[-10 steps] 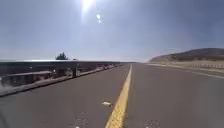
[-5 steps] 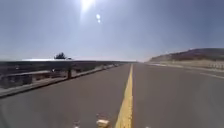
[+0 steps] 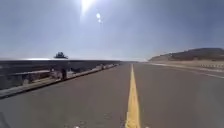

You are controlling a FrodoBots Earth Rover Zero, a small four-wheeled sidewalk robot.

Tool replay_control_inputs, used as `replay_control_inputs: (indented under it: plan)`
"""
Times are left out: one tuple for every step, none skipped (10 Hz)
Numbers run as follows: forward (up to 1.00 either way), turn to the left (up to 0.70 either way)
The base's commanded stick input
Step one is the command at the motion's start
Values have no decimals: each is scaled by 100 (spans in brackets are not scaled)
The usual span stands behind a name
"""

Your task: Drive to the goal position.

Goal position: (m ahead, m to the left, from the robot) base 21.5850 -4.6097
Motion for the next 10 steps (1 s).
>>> replay_control_inputs:
  plan:
    - [85, 0]
    - [85, 0]
    - [85, 0]
    - [85, 0]
    - [85, 0]
    - [85, 0]
    - [85, 0]
    - [85, 0]
    - [85, 0]
    - [85, 0]
